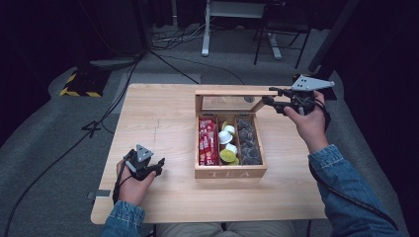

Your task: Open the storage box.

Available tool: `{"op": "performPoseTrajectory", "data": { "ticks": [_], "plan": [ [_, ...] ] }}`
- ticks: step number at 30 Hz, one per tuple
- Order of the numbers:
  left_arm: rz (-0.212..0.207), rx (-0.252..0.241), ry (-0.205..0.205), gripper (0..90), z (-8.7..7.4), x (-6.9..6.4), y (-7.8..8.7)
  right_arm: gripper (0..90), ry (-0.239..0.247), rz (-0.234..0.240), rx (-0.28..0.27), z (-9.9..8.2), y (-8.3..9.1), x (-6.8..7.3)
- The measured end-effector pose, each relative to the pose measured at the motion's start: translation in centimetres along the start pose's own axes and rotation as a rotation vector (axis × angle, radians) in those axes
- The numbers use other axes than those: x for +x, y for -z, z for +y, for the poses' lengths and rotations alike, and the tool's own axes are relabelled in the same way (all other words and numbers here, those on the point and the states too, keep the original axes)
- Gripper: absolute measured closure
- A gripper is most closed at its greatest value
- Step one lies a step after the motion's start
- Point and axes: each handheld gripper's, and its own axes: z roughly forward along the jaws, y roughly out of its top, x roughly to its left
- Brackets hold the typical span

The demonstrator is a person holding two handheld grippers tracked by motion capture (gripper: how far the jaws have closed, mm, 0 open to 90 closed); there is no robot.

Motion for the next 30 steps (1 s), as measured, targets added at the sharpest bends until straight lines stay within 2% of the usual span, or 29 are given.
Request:
{"op": "performPoseTrajectory", "data": {
  "ticks": [5, 12, 14, 18, 30],
  "plan": [
    [-0.004, 0.002, 0.001, 39.1, -0.1, 0.0, -0.1, 54.5, 0.005, -0.021, -0.001, 0.9, -0.7, -0.8],
    [-0.007, 0.001, 0.004, 38.4, -0.1, 0.0, -0.2, 55.7, -0.032, -0.032, -0.006, 1.9, -1.9, -2.3],
    [-0.024, 0.004, 0.007, 37.1, -0.1, -0.1, -0.2, 55.7, -0.031, -0.036, -0.008, 2.2, -2.2, -2.5],
    [-0.032, -0.002, 0.01, 36.9, 0.0, -0.3, -0.2, 56.1, -0.039, -0.037, -0.01, 2.5, -2.9, -2.9],
    [-0.043, -0.007, 0.018, 36.6, 0.0, -0.3, -0.2, 55.1, -0.113, -0.043, -0.014, 3.2, -4.8, -4.8]
  ]
}}
